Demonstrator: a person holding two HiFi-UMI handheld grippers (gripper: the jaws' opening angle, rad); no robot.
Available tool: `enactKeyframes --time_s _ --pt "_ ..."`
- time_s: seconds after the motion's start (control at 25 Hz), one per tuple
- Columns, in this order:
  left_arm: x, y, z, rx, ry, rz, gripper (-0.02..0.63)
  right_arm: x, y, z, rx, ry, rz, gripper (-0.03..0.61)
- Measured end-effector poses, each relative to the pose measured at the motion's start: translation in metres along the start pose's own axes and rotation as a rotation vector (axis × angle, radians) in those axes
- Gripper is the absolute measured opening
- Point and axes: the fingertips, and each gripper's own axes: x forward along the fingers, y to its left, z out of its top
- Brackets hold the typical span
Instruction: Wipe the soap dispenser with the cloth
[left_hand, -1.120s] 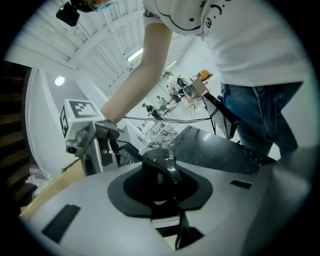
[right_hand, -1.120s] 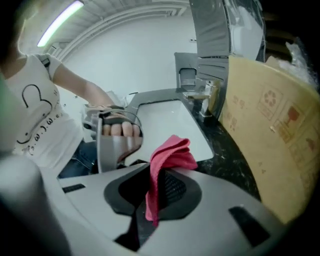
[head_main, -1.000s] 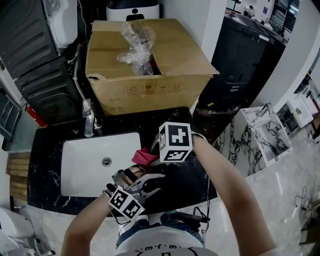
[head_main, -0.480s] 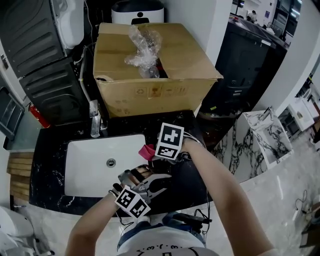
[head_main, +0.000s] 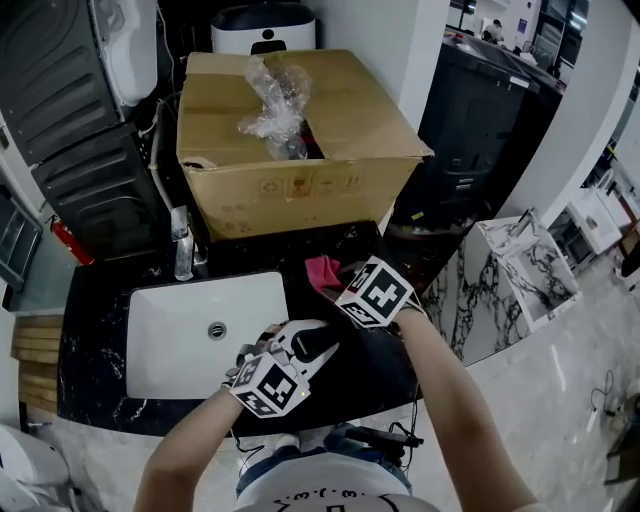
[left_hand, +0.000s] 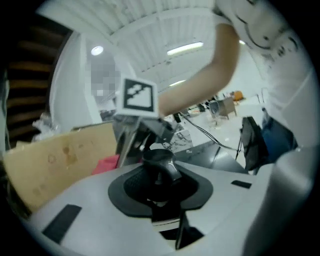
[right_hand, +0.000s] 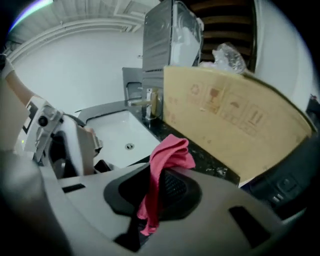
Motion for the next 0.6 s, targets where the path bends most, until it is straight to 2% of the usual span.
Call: enactKeyframes --time_s 0.12,0.24,0.4,0.6 --pt "0.005 0.027 -0.008 -0.319 0.028 0.042 0.103 -0.034 -0.004 -0.005 0.068 -0.101 -0.06 0.052" --pt "0.009 0.052 -0.018 -0.585 0.056 0.114 0.101 -0.061 0.002 -0.018 0.098 -0.147 -0.119 0.052" --pt "0.014 0.081 -0.029 -0.873 0.116 0.206 0.101 -0.086 0.018 -0.034 0.194 -0.233 -0.167 0.052" --pt "0.016 0.104 -0.047 -1.165 0.165 0.27 0.101 -0.094 0.045 -0.037 0.352 -0.373 -0.136 0.052"
